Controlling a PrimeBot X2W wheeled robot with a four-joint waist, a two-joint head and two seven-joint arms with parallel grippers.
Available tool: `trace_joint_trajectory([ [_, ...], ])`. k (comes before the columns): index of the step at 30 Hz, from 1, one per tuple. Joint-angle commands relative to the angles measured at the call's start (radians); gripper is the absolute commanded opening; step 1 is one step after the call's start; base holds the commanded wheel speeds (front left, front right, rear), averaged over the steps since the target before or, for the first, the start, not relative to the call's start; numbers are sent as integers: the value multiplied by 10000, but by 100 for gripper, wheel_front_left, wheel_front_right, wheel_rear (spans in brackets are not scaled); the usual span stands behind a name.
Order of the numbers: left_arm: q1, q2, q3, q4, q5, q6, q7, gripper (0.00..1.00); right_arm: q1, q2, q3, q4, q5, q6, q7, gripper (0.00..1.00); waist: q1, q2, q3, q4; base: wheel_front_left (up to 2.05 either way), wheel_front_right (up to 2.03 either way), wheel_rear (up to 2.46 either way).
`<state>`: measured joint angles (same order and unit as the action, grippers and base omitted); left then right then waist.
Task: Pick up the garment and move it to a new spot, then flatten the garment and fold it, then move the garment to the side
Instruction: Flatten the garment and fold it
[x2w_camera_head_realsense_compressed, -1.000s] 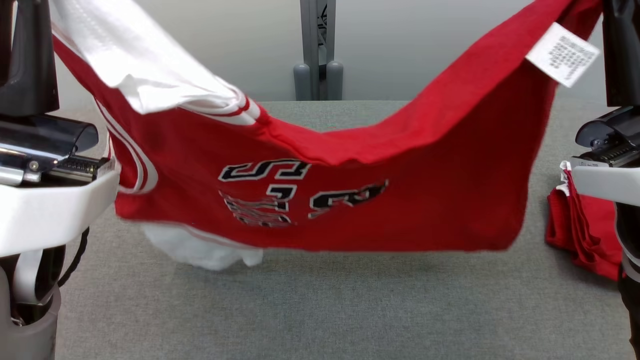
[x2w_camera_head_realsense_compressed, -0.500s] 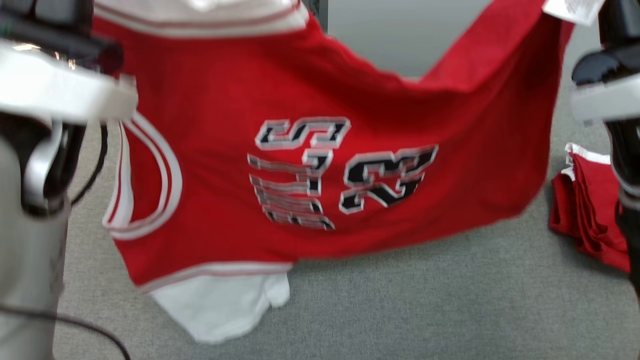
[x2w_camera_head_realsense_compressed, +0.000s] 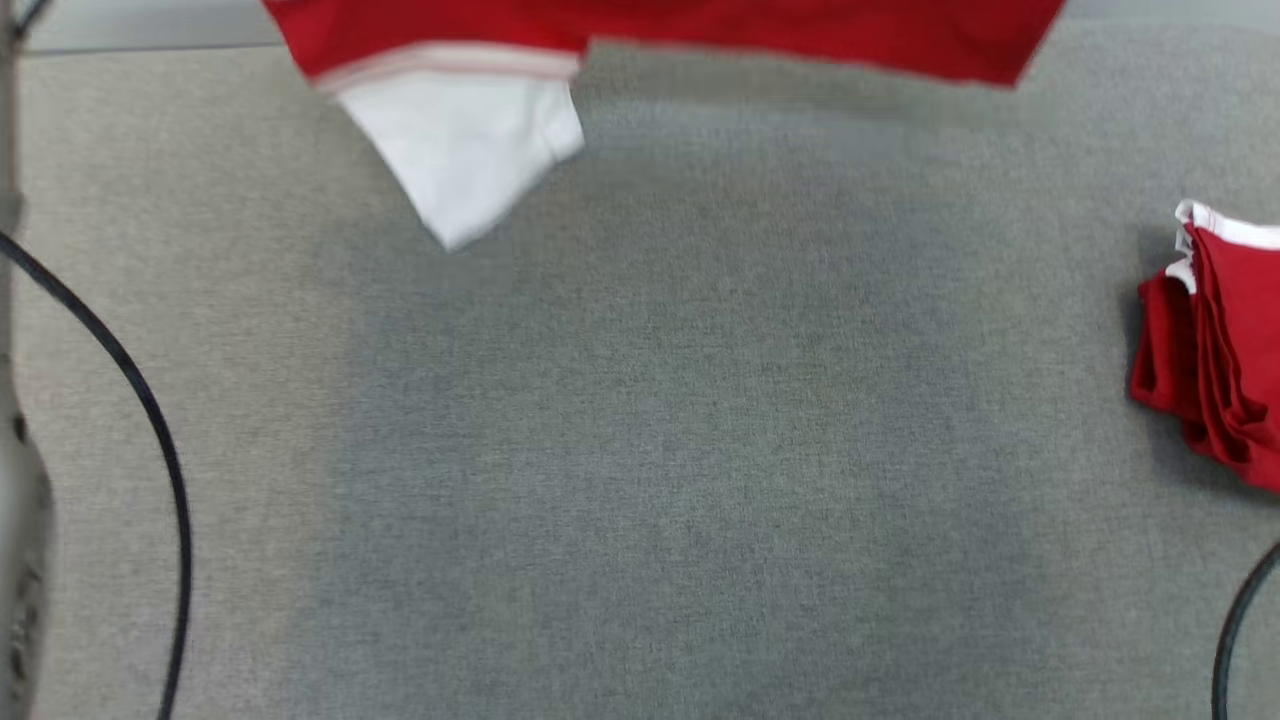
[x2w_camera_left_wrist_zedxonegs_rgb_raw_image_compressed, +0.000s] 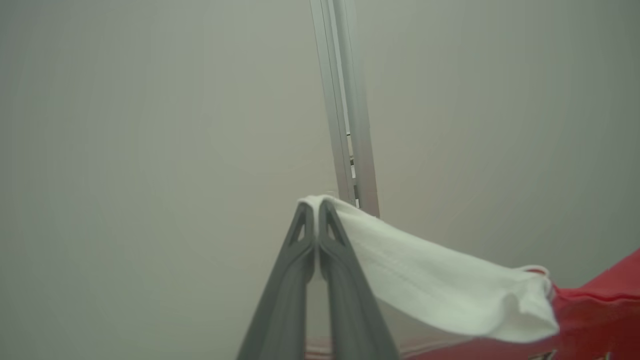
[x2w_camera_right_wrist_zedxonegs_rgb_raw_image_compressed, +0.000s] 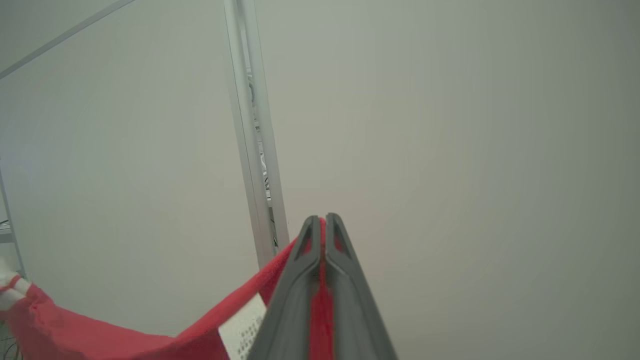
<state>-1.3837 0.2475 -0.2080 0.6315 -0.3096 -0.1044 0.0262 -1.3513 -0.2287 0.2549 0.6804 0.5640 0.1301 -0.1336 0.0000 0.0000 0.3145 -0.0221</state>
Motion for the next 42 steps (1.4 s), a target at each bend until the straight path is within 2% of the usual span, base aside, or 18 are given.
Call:
trace_joint_trajectory([
  [1,-746,73,-31,923,83,-38,-276,0,-766,216,148,820,188,11,-264,0,0,0,463,-246,0,0,0],
  [2,-746,73,-31,923,83,-38,-276,0,-766,216,148,820,188,11,-264,0,0,0,463,-246,0,0,0],
  [6,-1863,3,-201,2501,274,-68,-1064,0,-1954,579,362,2297,283,11,-823,0,0,0,959,-413,0,0,0],
  [10,-2296,-322,-494,3633,280,-161,-1793,0,-2496,745,819,3359,253,10,-982,0,0,0,1547,-297,0,0,0],
  [13,-2067,-729,-665,4323,138,-207,-2105,0,-2332,691,1215,3620,494,10,-1098,0,0,0,1858,-76,0,0,0],
  [20,-418,-1450,-767,4754,-366,-249,-2765,0,-382,69,2309,2652,1489,14,-1330,0,0,0,2106,380,0,0,0],
  [23,662,-1569,-694,4387,-536,-252,-2861,0,754,-285,2191,1641,2120,16,-1347,0,0,0,1965,470,0,0,0],
  [25,1421,-1560,-540,3765,-607,-124,-2893,0,1682,-489,1922,860,2426,16,-1338,0,0,0,1878,530,0,0,0],
  [31,4369,-1422,-459,646,-281,352,-2889,0,4383,-883,1535,-1290,2494,16,-1325,0,0,0,1393,592,0,0,0],
  [35,6512,-1110,-384,-1555,-320,703,-2790,0,6190,-899,1008,-2469,2677,16,-1324,0,0,0,951,573,0,0,0],
  [40,9270,-498,-253,-4478,-457,1288,-1782,0,8431,-985,273,-3618,2475,18,-1325,0,0,0,347,582,0,0,0],
  [41,10331,-348,-153,-5639,-568,1566,-1356,0,9174,-916,47,-4039,2405,18,-1325,0,0,0,114,592,0,0,0],
  [42,10860,-193,-103,-6159,-575,1721,-1106,0,9583,-885,-92,-4161,2325,16,-1324,0,0,0,-17,594,0,0,0],
])
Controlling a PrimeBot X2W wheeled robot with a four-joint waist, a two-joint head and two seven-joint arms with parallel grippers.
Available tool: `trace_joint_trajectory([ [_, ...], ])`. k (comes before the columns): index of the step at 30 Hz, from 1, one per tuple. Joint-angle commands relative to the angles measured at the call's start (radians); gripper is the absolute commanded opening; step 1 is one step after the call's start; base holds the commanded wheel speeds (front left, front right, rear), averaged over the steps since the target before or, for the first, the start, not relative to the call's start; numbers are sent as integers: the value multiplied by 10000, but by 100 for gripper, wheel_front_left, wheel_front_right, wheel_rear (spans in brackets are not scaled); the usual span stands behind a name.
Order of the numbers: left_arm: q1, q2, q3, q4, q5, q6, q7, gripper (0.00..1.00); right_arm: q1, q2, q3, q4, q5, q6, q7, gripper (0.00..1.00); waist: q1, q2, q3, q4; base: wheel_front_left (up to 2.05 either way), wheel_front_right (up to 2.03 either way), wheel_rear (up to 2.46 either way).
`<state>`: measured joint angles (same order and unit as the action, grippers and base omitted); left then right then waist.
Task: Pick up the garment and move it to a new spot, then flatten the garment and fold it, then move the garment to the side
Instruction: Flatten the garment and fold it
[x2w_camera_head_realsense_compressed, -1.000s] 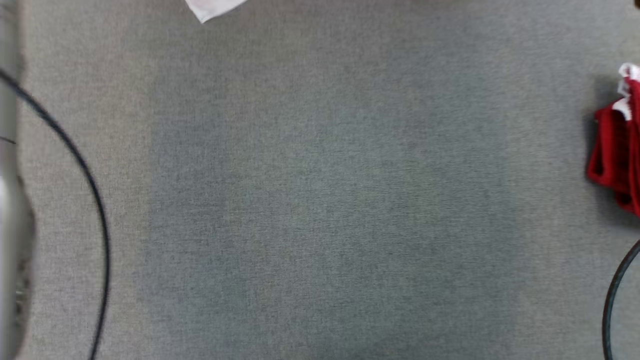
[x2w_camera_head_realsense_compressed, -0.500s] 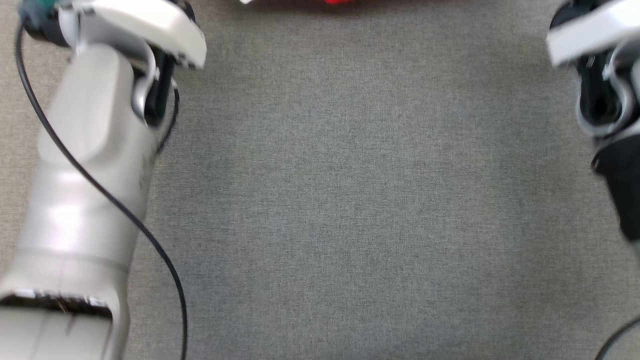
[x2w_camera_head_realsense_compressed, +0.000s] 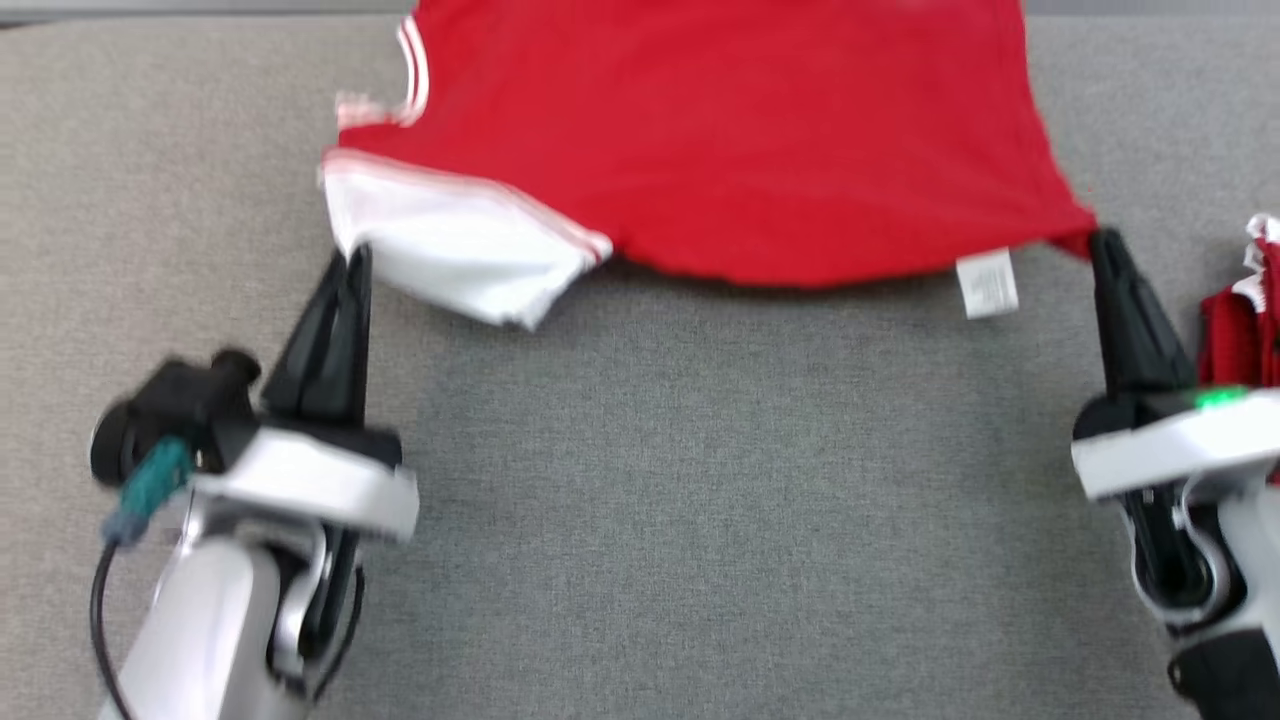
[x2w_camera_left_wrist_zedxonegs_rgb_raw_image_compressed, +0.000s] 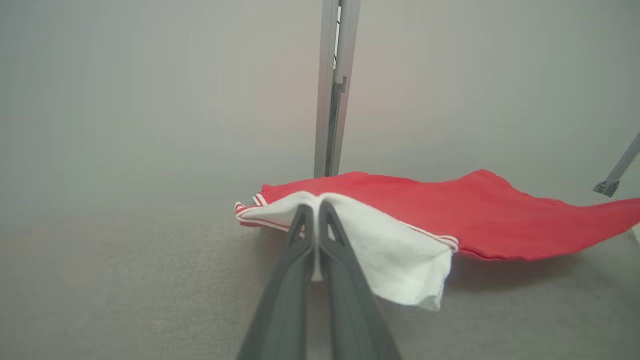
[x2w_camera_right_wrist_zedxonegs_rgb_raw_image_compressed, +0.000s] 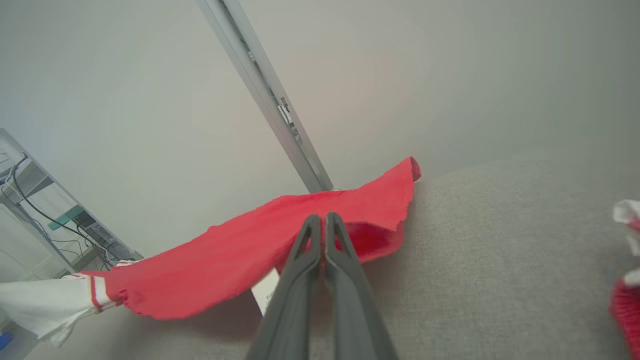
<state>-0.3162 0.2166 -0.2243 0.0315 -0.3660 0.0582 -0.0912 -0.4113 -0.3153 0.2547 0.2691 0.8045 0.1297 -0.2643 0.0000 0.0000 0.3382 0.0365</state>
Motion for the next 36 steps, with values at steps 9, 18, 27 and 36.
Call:
trace_joint_trajectory([
  [9,3658,437,-35,-3105,-275,1035,1714,0,2959,210,-928,-1020,-880,20,772,0,0,0,-1193,214,0,0,0],
  [18,6092,1055,-250,-4714,-477,1546,3466,0,5471,988,-2288,-2473,-2143,20,2524,0,0,0,-1969,347,0,0,0],
  [27,7415,1992,-305,-6219,-642,1717,5226,0,7276,2013,-3665,-4130,-3050,20,4176,0,0,0,-2242,481,0,0,0],
  [36,7414,2335,21,-6411,-810,1760,5697,0,7490,2438,-3929,-4916,-3310,20,4855,0,0,0,-2085,300,0,0,0],
])
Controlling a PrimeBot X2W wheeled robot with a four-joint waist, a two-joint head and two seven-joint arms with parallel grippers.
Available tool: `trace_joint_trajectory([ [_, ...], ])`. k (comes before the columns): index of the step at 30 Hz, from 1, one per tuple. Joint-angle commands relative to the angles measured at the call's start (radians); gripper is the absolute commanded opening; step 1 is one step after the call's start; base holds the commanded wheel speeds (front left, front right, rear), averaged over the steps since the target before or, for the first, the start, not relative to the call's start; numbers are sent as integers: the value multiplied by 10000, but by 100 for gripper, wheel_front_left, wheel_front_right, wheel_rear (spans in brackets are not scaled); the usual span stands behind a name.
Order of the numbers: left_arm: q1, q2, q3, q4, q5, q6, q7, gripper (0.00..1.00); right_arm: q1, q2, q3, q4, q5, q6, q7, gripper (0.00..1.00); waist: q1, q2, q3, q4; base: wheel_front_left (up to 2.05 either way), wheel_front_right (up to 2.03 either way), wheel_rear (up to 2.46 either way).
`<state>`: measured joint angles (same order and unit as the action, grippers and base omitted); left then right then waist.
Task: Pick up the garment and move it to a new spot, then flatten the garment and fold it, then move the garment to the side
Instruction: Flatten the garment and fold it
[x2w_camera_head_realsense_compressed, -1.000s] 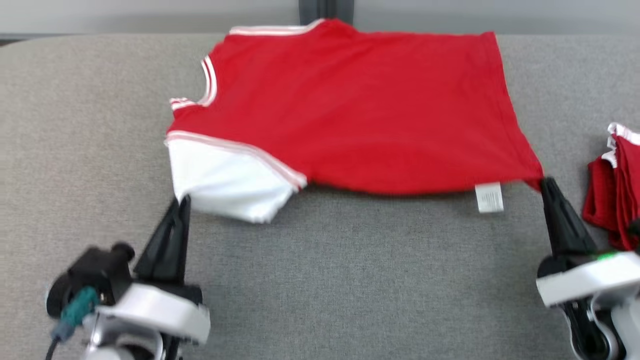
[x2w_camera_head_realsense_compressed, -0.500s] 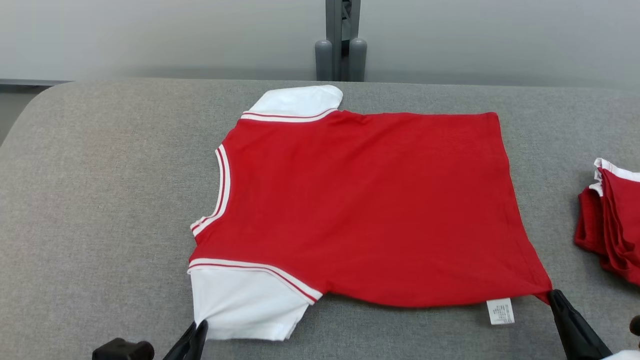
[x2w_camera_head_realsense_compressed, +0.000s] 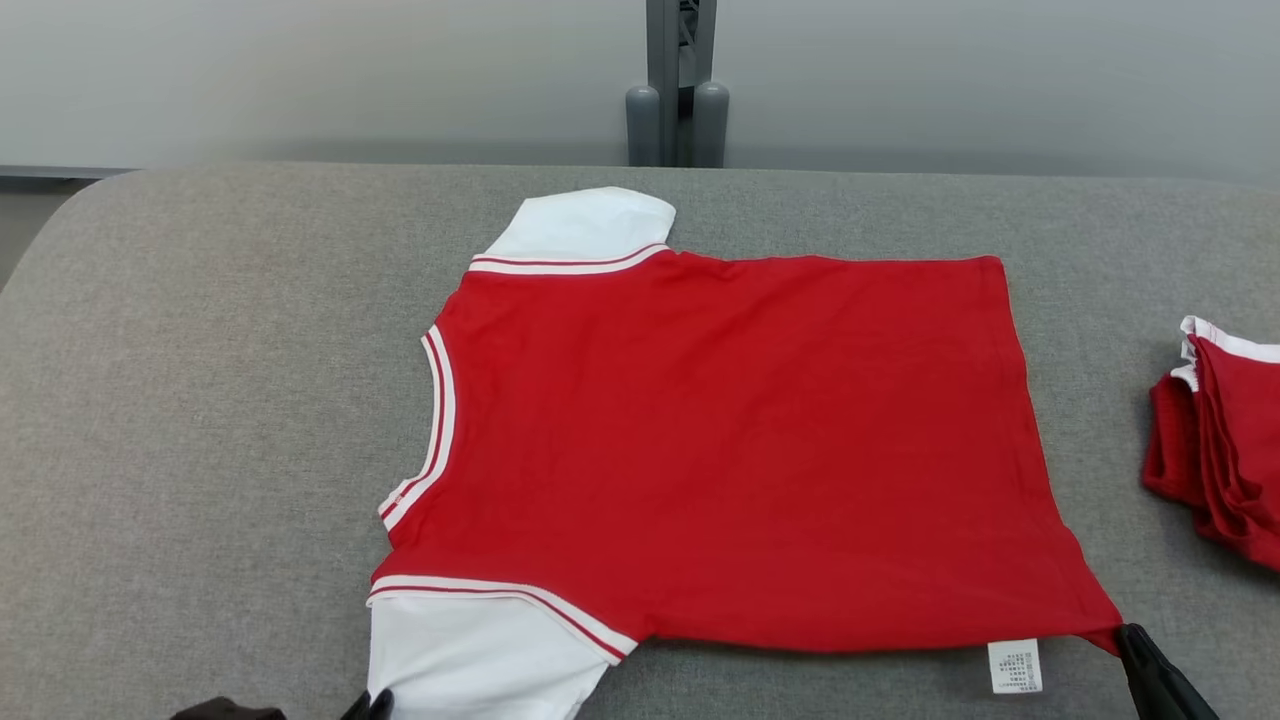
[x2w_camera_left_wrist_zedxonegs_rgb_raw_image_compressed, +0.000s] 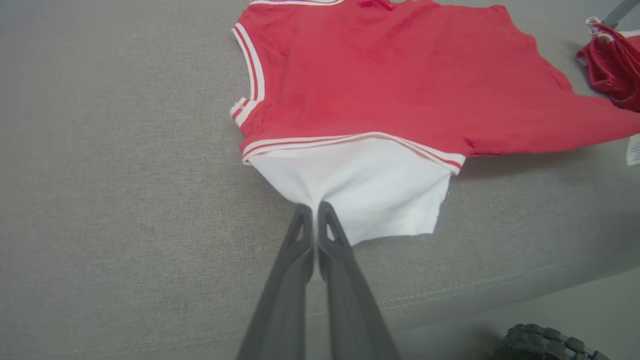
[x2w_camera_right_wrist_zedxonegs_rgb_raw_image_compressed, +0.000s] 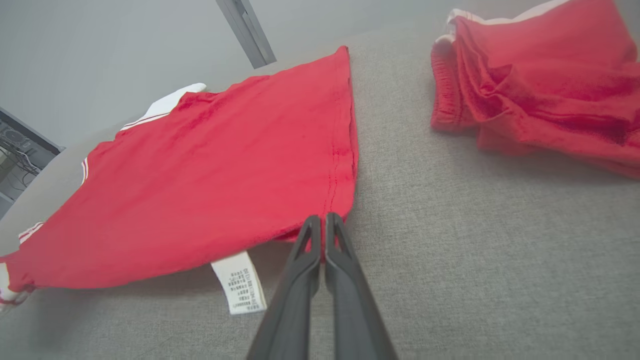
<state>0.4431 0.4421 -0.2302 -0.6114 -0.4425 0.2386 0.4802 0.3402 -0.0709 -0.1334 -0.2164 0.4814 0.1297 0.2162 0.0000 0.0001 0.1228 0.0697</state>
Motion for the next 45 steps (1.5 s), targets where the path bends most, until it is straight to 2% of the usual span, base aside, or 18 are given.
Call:
trace_joint_trajectory([
  [1,-319,88,115,58,-54,-71,-35,0,-131,13,-38,-77,-96,20,81,0,0,-1,113,-46,0,0,0],
  [6,-1184,151,131,420,-84,-362,-107,0,-798,56,161,-94,-172,20,284,0,0,-1,428,-117,0,0,0],
  [15,-3102,-31,35,1481,-207,-895,-391,0,-2155,-251,243,261,-233,20,558,0,0,-1,1081,-282,0,0,0],
  [16,-3319,72,70,1662,-95,-929,-397,0,-2297,-286,259,349,-248,20,561,0,0,-1,1131,-315,0,0,0],
  [26,-5229,-353,98,3245,-222,-1227,-976,0,-3489,-457,580,1361,-36,20,243,0,0,-1,1832,-594,0,0,0],
  [36,-6257,-705,48,4813,-276,-1479,-1771,0,-4311,-676,1045,2196,135,20,-108,0,0,-1,2307,-695,0,0,0],
  [37,-6304,-734,30,4891,-247,-1517,-1883,6,-4352,-679,1081,2225,157,20,-193,20,0,-1,2320,-689,0,0,0],
  [38,-6331,-788,16,4981,-275,-1517,-1971,30,-4374,-684,1079,2258,172,20,-276,48,0,-1,2332,-676,0,0,0],
  [39,-6373,-812,37,5039,-266,-1518,-2093,57,-4359,-682,1088,2296,197,20,-344,100,0,-1,2338,-661,0,0,0],
  [40,-6395,-821,14,5111,-246,-1549,-2156,100,-4319,-667,1083,2317,234,20,-422,100,0,-1,2329,-642,0,0,0],
  [45,-6371,-998,188,5288,-158,-1326,-2807,100,-3971,-549,812,1966,320,20,-1234,100,0,-1,2139,-564,0,0,0],
])
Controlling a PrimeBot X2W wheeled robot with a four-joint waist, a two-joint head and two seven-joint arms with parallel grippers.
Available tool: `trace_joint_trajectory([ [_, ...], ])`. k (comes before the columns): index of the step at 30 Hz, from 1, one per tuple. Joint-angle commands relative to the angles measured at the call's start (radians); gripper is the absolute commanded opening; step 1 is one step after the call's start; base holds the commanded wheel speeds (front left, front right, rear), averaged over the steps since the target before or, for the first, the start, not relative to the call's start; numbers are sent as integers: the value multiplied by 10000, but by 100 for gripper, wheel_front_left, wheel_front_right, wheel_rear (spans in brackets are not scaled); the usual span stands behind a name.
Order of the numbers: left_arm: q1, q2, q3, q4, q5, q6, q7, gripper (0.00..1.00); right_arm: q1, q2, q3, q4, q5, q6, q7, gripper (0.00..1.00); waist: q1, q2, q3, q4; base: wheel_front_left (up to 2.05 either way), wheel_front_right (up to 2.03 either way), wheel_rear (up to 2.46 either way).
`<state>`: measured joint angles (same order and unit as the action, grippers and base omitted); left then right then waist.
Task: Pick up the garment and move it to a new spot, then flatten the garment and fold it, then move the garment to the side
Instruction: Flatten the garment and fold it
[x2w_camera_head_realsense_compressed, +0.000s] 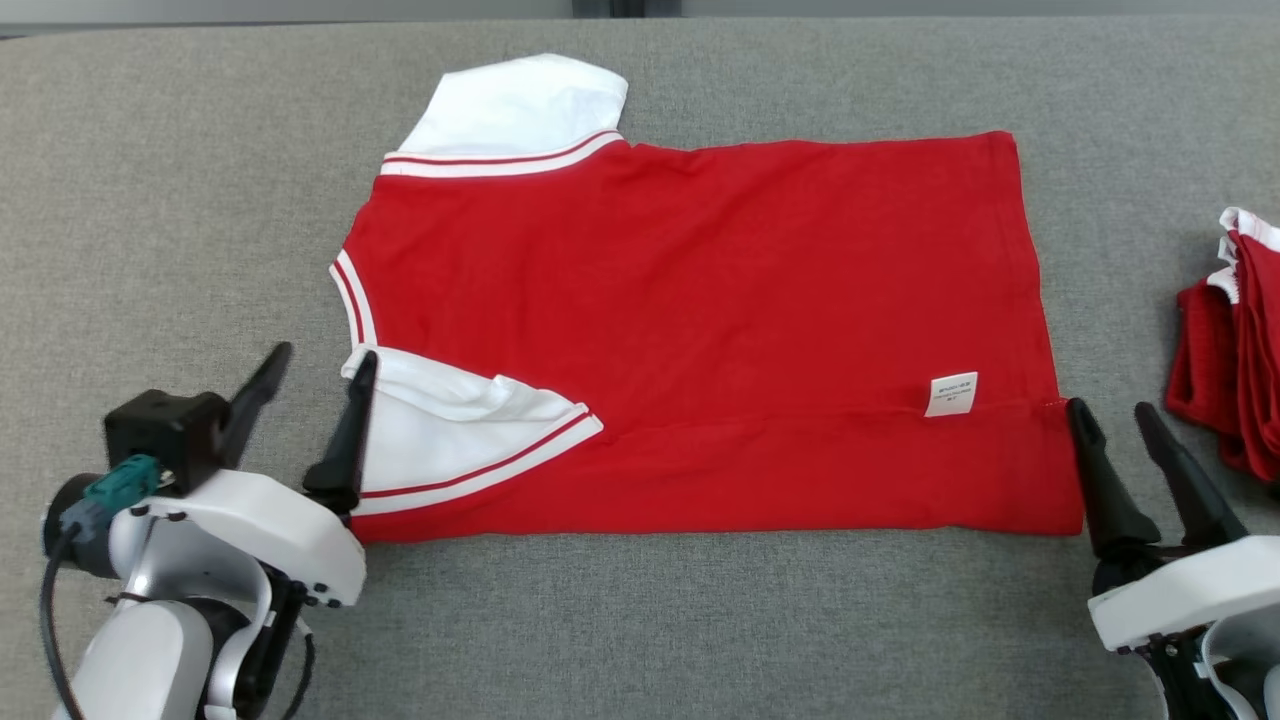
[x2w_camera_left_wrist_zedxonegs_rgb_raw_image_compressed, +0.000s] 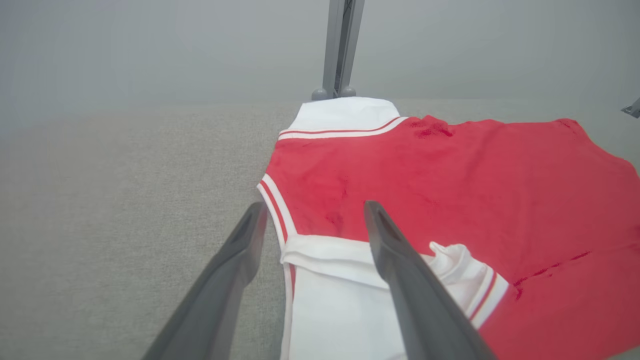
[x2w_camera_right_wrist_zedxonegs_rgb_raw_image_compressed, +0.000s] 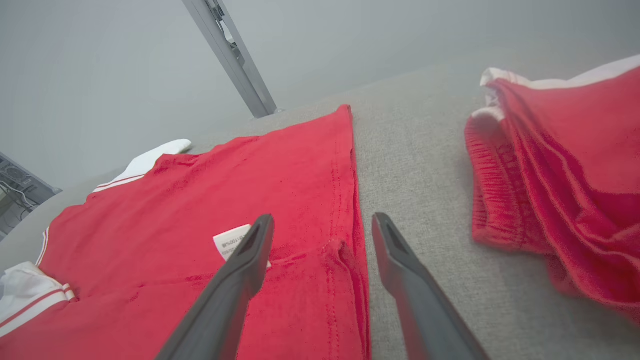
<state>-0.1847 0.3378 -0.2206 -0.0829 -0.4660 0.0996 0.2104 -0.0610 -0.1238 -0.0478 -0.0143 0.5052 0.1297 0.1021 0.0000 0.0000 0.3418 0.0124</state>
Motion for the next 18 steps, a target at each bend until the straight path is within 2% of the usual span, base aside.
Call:
trace_joint_trajectory([
  [1,-43,34,177,12,156,185,-284,100,96,1,-80,-214,9,20,-340,100,0,0,-112,-8,0,0,0],
  [4,114,-176,451,-107,392,669,-989,100,194,56,-236,-582,-361,20,-1019,100,0,0,-312,-74,0,0,0],
  [8,214,-523,762,-255,503,1044,-2049,100,-57,12,71,-970,-775,20,-1778,100,0,0,-634,-161,0,0,0],
  [14,277,-830,757,96,752,1149,-3298,100,-321,-145,418,-727,-1511,20,-2320,100,0,0,-1065,-141,0,0,0],
  [18,334,-832,708,735,1043,1232,-3945,100,-283,-132,483,-369,-1959,20,-2392,100,0,0,-1333,-52,0,0,0],
])
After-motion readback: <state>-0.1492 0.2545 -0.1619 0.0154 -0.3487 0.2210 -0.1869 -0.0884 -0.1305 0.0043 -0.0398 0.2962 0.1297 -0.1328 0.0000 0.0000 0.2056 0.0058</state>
